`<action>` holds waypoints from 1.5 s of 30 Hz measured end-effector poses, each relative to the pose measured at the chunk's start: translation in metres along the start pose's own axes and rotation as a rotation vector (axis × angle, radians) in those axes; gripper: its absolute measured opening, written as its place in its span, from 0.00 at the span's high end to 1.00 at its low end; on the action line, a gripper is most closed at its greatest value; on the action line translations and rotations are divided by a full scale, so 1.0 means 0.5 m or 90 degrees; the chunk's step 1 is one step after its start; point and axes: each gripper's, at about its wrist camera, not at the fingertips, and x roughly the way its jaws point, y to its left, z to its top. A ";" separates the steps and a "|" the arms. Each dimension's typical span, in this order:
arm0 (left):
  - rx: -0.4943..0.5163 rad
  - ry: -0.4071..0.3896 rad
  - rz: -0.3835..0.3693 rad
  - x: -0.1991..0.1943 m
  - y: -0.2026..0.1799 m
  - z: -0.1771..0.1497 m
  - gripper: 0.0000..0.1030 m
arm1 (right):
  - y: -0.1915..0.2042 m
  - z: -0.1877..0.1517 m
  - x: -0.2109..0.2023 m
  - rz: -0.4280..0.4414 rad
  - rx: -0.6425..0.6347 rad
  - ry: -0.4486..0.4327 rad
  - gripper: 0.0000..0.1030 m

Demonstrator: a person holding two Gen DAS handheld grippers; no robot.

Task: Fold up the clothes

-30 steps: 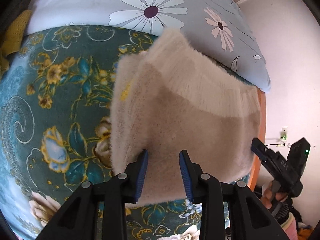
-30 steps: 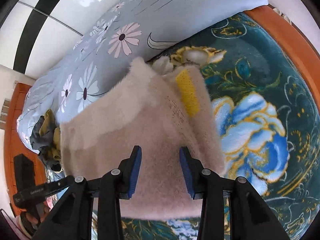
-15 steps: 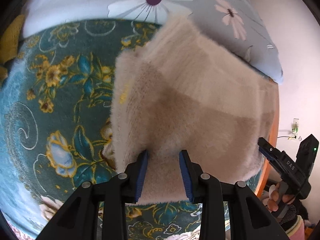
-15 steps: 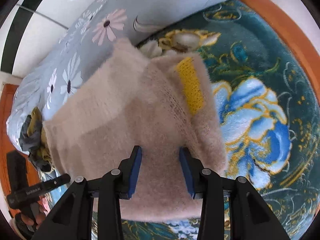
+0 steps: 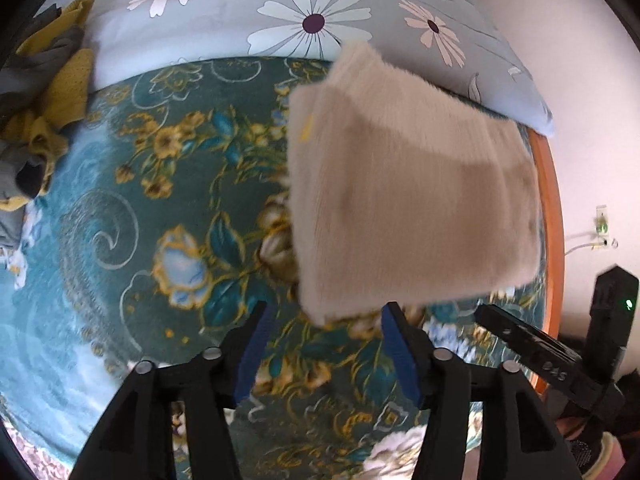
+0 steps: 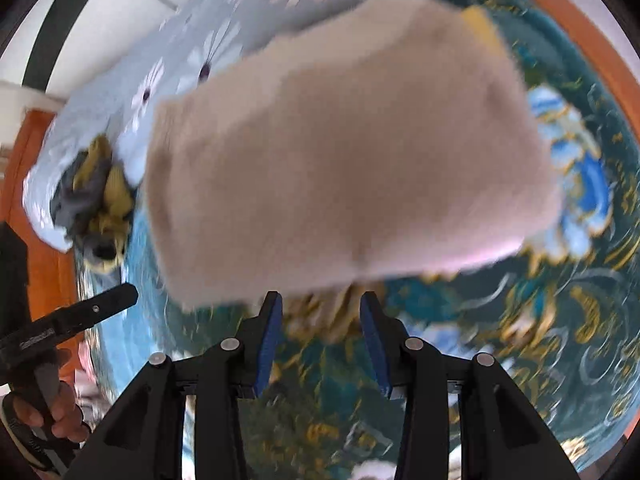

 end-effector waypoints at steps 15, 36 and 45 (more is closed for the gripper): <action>0.005 -0.067 -0.055 -0.094 0.076 -0.115 0.10 | 0.136 -0.075 -0.025 -0.090 -0.012 -0.001 0.02; -0.021 -0.074 -0.045 -0.072 0.164 -0.124 0.00 | 0.177 -0.110 -0.018 -0.222 0.038 -0.010 0.01; 0.029 -0.093 -0.007 -0.027 0.153 -0.117 0.00 | 0.179 -0.106 0.011 -0.245 0.055 -0.004 0.01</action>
